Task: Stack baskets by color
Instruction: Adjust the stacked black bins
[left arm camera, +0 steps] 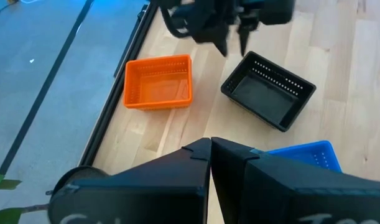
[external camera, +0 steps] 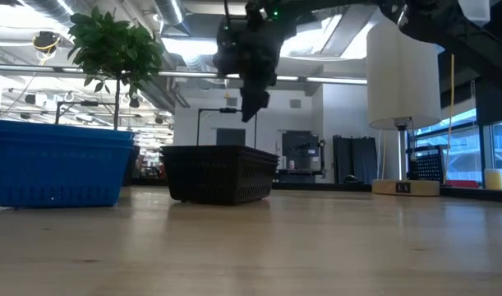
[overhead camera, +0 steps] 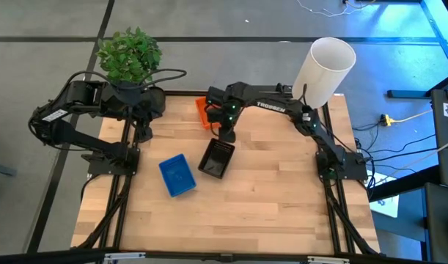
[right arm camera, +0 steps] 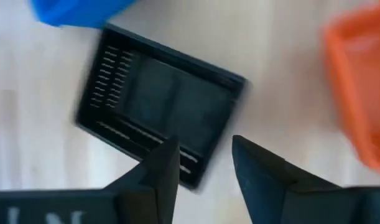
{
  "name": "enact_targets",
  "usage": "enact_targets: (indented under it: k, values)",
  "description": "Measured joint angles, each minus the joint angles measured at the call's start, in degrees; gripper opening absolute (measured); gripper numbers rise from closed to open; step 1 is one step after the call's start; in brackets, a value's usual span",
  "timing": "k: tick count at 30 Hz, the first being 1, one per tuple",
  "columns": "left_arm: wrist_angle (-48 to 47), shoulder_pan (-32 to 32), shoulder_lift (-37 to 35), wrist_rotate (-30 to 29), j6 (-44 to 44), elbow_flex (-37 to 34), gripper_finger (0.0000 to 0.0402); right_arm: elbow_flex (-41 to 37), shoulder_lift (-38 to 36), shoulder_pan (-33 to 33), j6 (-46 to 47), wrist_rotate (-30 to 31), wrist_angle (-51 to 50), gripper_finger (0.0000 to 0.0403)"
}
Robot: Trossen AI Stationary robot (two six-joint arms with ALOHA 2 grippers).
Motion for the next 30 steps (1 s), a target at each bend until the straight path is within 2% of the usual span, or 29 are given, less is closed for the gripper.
enact_targets:
  k: [2, 6, 13, 18, 23, 30]
  values:
    - [-0.1, 0.0, 0.0, 0.0, 0.0, 0.0, 0.0004, -1.2, 0.0, 1.1, -1.7, -2.7, 2.1, 0.014]
    - [-0.6, 0.0, 0.0, 0.0, 0.0, 0.0, 0.0004, -5.5, 0.1, 3.0, -3.4, -3.6, 6.8, 0.0104]
    - [-0.6, 0.0, 0.0, 0.0, 0.0, 0.0, 0.0004, -15.1, 0.1, 3.7, -8.2, -2.9, 18.9, 0.0008]
    - [-0.7, 0.0, 0.0, 0.0, 0.0, 0.0, 0.0004, -20.8, 0.1, 3.6, -8.2, -1.4, 23.6, 0.0003]
    - [-0.8, 0.0, 0.0, 0.0, 0.0, 0.0, 0.0004, -23.9, 0.1, 3.1, -8.4, 2.5, 23.3, 0.0002]
    - [-0.8, 0.0, 0.0, 0.0, 0.0, 0.0, 0.0004, -24.5, 0.1, 1.7, -9.5, 11.3, 16.9, 0.0001]
